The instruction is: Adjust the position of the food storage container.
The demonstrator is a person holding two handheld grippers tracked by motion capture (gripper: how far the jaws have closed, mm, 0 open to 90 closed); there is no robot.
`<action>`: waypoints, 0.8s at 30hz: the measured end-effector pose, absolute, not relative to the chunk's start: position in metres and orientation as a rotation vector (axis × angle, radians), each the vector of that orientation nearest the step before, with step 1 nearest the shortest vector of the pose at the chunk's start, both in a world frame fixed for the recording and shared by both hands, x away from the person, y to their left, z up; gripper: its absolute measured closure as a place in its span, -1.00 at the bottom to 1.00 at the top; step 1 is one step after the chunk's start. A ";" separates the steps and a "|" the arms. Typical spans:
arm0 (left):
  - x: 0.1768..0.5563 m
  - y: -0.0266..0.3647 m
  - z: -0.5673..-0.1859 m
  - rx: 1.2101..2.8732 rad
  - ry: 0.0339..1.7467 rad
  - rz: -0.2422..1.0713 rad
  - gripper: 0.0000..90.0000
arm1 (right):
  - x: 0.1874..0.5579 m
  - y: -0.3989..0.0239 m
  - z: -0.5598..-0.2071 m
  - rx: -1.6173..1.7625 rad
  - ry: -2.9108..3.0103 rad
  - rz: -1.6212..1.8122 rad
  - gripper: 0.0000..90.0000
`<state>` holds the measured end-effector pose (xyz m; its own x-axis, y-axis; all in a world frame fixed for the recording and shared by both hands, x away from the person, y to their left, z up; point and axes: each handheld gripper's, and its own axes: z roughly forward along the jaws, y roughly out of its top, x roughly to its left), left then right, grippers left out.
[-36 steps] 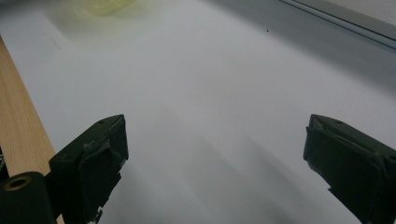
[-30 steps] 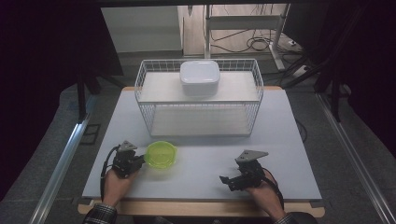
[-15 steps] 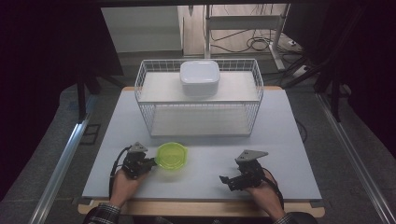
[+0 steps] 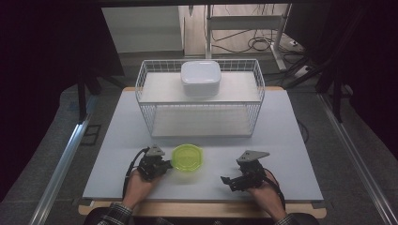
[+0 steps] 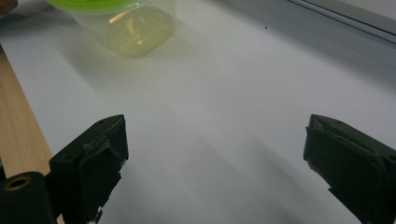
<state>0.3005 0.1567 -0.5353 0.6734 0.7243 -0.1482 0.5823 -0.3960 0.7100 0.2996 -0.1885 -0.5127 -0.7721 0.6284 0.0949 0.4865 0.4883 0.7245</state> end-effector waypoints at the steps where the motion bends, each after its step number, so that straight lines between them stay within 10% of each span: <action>1: 0.300 0.153 -0.535 2.123 0.987 0.243 0.98 | 0.300 -0.189 -0.513 0.966 2.548 1.152 -0.85; 19: 0.291 0.125 -0.532 2.179 0.900 0.263 0.88 | 0.300 -0.189 -0.514 0.973 2.565 1.164 -0.85; 24: 0.289 0.134 -0.526 2.172 0.915 0.330 0.50 | 0.300 -0.189 -0.514 0.972 2.563 1.166 -0.85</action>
